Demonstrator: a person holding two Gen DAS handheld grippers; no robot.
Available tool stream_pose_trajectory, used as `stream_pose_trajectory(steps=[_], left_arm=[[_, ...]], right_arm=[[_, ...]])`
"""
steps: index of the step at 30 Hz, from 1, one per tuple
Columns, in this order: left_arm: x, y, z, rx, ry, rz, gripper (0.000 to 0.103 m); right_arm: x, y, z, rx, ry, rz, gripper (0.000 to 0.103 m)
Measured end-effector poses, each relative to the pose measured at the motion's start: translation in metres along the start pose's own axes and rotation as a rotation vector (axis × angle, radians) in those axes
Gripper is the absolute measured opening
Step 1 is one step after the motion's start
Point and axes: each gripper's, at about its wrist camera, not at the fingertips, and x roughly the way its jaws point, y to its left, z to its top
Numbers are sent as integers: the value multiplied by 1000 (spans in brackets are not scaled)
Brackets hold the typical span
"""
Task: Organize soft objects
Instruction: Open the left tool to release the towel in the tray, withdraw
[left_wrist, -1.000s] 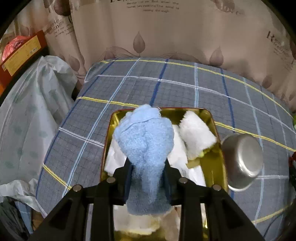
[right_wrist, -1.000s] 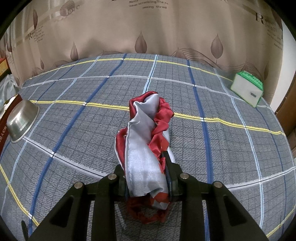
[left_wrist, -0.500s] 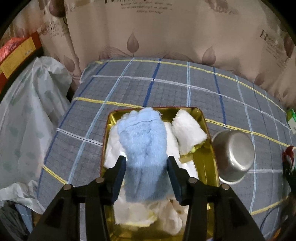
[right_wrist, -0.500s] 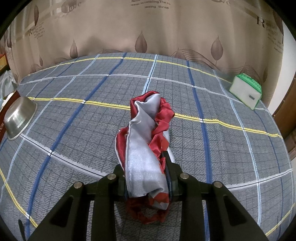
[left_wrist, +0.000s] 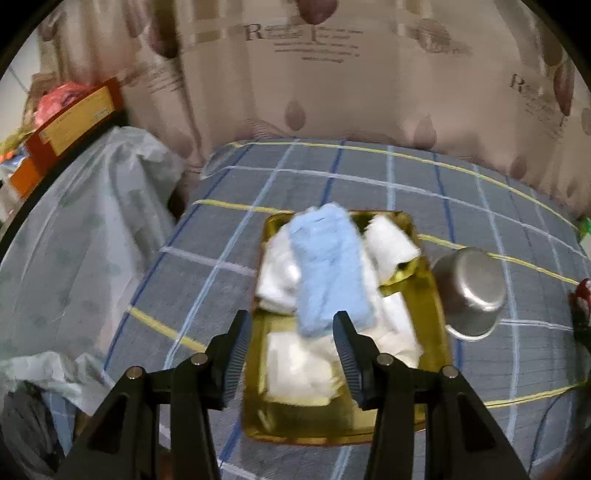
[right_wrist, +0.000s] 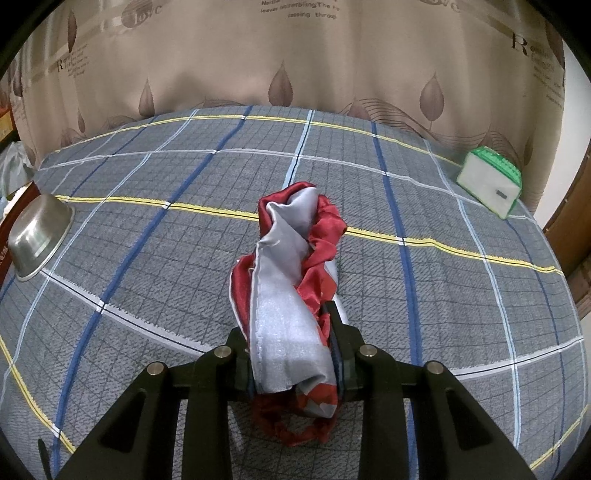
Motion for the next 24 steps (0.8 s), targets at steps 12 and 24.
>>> stream_pose_trajectory(steps=[12, 24], left_arm=[[1, 20, -24, -81, -7, 69, 47], [8, 37, -28, -149, -2, 55, 47]], right_arm=[[-14, 10, 8, -21, 13, -25, 22], [-47, 62, 4, -75, 39, 86, 22]])
